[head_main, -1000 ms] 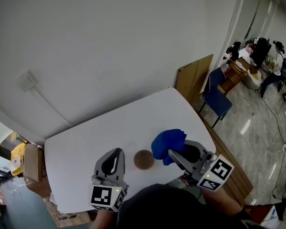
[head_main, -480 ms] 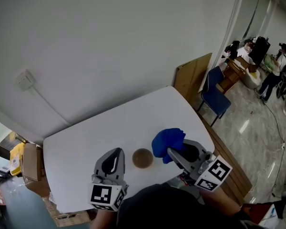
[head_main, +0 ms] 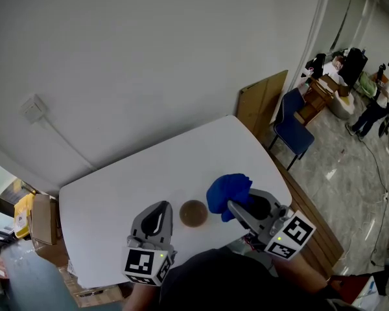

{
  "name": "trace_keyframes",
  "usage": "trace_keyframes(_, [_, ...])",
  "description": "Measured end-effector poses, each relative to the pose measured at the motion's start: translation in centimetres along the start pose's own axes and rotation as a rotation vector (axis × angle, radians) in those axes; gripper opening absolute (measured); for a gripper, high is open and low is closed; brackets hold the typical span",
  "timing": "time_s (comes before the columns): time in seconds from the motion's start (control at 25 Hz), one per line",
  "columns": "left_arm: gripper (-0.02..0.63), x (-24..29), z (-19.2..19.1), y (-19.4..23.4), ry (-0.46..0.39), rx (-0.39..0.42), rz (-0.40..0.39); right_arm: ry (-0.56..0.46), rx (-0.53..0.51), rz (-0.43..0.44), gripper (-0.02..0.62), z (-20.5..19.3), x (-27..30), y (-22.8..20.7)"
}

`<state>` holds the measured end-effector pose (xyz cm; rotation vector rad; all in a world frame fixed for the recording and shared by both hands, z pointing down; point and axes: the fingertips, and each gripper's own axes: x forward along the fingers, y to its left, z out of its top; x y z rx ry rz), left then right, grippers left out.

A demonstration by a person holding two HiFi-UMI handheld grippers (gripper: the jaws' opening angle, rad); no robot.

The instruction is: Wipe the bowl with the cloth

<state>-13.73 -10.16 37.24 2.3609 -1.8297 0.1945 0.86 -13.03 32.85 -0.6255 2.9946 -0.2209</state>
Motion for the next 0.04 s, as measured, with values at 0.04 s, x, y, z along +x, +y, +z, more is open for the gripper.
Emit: trace_keyframes(0.04, [0.023, 0.03, -0.03, -0.03, 0.001, 0.000, -0.001, 0.001, 0.000, 0.001, 0.080, -0.04, 0.01, 0.00])
